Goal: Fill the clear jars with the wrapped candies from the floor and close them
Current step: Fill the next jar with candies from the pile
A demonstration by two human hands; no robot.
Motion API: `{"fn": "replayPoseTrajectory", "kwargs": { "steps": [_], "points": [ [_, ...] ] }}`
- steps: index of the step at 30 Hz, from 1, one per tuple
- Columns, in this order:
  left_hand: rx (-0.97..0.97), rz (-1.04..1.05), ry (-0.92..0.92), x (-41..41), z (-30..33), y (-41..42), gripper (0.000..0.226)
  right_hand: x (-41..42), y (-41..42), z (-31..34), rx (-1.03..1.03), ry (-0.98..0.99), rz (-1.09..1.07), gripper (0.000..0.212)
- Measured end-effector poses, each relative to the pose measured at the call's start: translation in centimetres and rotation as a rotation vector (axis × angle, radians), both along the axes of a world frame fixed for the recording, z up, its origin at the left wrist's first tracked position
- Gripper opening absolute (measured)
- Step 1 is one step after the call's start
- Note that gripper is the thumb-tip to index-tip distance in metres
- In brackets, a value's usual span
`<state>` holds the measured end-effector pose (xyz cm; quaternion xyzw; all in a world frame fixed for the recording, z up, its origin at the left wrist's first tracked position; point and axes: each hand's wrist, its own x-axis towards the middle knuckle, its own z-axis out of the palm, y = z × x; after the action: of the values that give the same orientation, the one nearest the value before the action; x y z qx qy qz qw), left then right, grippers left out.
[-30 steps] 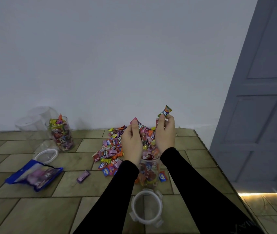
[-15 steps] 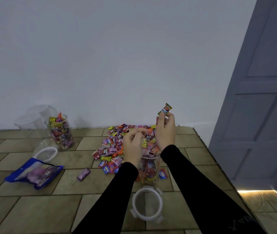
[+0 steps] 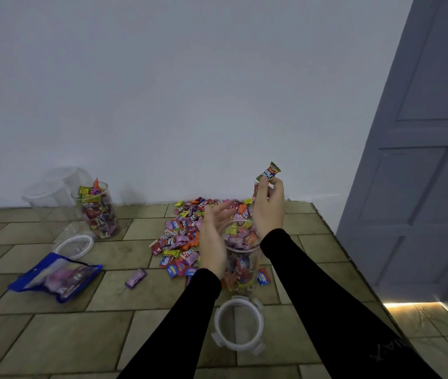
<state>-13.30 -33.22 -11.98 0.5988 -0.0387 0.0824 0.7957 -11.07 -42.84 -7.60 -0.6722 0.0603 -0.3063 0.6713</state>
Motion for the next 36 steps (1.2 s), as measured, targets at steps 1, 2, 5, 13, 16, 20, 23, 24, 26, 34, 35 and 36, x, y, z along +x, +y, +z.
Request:
{"fn": "replayPoseTrajectory", "kwargs": {
  "steps": [1,2,5,13,16,20,23,24,26,34,35,36],
  "points": [
    [-0.045,-0.035,0.098,0.1,-0.4,-0.1,0.064,0.2,0.0,0.0,0.035,-0.011,-0.003,0.022],
    [-0.077,-0.074,0.174,0.0,-0.9,-0.1,0.074,0.2,0.0,0.0,0.067,-0.018,-0.001,0.023],
    [-0.164,-0.109,0.260,-0.1,-1.8,-0.2,0.082,0.3,0.1,0.1,0.105,-0.025,0.038,0.021],
    [-0.199,-0.092,0.269,0.0,-3.3,-0.6,0.059,-1.6,-0.7,0.4,0.051,-0.023,0.320,0.022],
    [-0.209,-0.038,0.234,-0.2,-3.4,-0.9,0.057,-2.3,-1.0,-0.3,0.012,0.019,0.338,0.021],
    [-0.217,-0.013,0.229,-0.2,-3.7,-1.0,0.057,-2.3,-0.8,-0.9,-0.039,0.040,0.332,0.021],
    [-0.247,-0.007,0.235,-0.1,-3.6,-0.8,0.058,-2.2,-0.7,-1.1,-0.132,0.043,0.289,0.023],
    [-0.256,-0.007,0.242,-0.2,-3.5,-0.8,0.058,-2.2,-0.7,-1.2,-0.140,0.039,0.290,0.024],
    [-0.258,-0.003,0.270,-0.1,-3.5,-0.9,0.059,-2.1,-0.7,-1.5,-0.145,0.031,0.321,0.028],
    [-0.176,0.013,0.240,0.4,-4.6,-0.5,0.056,-2.3,-0.7,-1.7,-0.101,0.055,0.428,0.044],
    [-0.179,0.014,0.247,0.5,-4.6,-0.5,0.056,-2.3,-0.8,-1.7,-0.091,0.051,0.442,0.040],
    [-0.169,0.005,0.247,0.4,-4.4,-0.5,0.057,-2.3,-0.9,-1.7,-0.102,0.046,0.450,0.036]
  ]
}}
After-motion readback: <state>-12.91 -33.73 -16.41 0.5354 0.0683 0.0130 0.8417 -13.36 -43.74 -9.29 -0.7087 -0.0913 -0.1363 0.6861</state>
